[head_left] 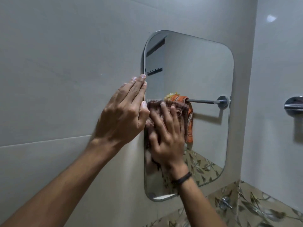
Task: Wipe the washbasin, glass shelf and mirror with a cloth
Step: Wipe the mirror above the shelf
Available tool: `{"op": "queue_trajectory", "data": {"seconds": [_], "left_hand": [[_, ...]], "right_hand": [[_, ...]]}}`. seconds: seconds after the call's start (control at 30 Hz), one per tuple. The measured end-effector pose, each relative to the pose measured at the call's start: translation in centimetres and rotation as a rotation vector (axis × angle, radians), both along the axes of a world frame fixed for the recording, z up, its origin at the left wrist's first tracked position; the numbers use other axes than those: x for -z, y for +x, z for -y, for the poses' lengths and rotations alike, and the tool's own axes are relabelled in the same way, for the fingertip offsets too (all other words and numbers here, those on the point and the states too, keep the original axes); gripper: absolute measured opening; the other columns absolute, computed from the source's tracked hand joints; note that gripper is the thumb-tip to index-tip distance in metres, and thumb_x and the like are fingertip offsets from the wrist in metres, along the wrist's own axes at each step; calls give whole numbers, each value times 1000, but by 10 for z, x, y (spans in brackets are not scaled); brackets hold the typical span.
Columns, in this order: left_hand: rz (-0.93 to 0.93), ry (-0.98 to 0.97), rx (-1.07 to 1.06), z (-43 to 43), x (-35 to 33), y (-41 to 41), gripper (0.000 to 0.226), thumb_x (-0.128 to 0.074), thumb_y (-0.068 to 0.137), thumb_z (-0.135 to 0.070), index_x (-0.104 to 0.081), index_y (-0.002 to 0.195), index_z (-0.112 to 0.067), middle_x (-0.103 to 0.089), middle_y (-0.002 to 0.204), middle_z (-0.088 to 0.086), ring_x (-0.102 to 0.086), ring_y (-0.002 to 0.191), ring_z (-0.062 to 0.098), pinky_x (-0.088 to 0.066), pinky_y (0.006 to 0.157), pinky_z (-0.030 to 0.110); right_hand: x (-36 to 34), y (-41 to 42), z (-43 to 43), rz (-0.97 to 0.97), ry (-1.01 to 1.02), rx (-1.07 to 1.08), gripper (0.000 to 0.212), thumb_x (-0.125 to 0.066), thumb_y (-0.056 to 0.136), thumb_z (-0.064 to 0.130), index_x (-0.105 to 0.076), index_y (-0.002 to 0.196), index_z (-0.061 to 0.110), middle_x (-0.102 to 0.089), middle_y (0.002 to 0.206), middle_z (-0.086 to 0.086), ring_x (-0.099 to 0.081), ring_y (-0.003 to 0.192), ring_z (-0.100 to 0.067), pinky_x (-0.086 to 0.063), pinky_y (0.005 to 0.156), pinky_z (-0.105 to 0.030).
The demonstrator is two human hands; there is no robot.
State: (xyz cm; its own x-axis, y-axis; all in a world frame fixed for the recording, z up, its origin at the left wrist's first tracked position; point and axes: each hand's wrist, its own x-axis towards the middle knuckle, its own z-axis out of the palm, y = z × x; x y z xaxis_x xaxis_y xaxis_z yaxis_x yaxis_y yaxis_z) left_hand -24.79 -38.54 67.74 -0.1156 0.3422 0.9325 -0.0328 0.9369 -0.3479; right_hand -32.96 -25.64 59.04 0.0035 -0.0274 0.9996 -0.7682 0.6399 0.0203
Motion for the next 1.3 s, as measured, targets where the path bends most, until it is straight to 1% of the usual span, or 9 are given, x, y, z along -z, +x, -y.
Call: {"op": "queue_trajectory", "data": {"seconds": [0.27, 0.4, 0.57, 0.63, 0.77, 0.9, 1.03, 1.17, 1.3], "left_hand": [[6, -12, -62, 2, 0, 0, 53, -29, 102, -23, -42, 149, -3, -35, 160, 8, -35, 147, 22, -28, 121, 37], [-14, -15, -44, 1, 0, 0, 52, -35, 101, -24, -46, 147, -2, -38, 158, 10, -38, 145, 23, -29, 121, 37], [-37, -7, -25, 0, -1, 0, 51, -41, 100, -26, -49, 144, -1, -42, 156, 11, -41, 143, 24, -32, 119, 38], [-34, -8, -32, 0, 0, 0, 52, -38, 101, -27, -49, 144, -1, -41, 156, 11, -40, 143, 24, -31, 120, 37], [-39, 0, -21, 0, 0, 0, 52, -38, 102, -30, -50, 144, -2, -41, 156, 9, -41, 143, 23, -30, 120, 37], [-48, 11, -4, 0, 0, -2, 51, -39, 105, -32, -50, 144, -2, -42, 156, 9, -41, 143, 23, -33, 119, 39], [-31, 5, -22, 1, 2, -1, 53, -37, 106, -35, -48, 146, -3, -40, 157, 8, -39, 145, 22, -32, 119, 39], [3, -19, -40, 3, 0, 2, 56, -35, 105, -37, -45, 147, -1, -37, 158, 11, -36, 146, 24, -30, 120, 39], [-14, -17, -27, 1, 1, 0, 55, -38, 104, -36, -47, 146, -1, -37, 158, 10, -39, 144, 25, -33, 119, 40]], "right_hand": [[-125, -48, -42, 114, -161, 13, 59, -37, 94, 37, -38, 152, 34, -26, 165, 2, -17, 153, -21, -17, 124, -47], [-111, -71, -78, 273, -328, -11, 56, -33, 98, 42, -33, 154, 37, -21, 166, 5, -14, 154, -18, -13, 124, -48], [-41, -72, -80, 436, -583, -2, 60, -28, 98, 51, -36, 154, 32, -26, 165, 2, -17, 153, -20, -15, 123, -49], [-14, -54, -58, 439, -555, 2, 58, -28, 99, 49, -34, 155, 32, -23, 166, 3, -15, 154, -19, -16, 123, -50], [11, -11, -5, 256, -277, 89, 57, -36, 97, 36, -37, 154, 28, -24, 165, -2, -16, 154, -24, -18, 123, -50], [-23, 2, 9, 86, -87, 74, 56, -41, 95, 34, -44, 150, 27, -29, 163, -3, -18, 154, -25, -21, 121, -54], [-73, -21, -17, -41, -10, 68, 54, -43, 95, 34, -48, 148, 26, -33, 162, -4, -23, 152, -24, -19, 124, -44], [-100, -68, -73, 205, -247, -7, 57, -37, 97, 37, -38, 153, 33, -25, 165, 3, -16, 154, -19, -15, 124, -45], [-55, -111, -133, 447, -570, -106, 56, -35, 98, 43, -41, 151, 29, -31, 162, -2, -22, 152, -22, -16, 124, -44]]}}
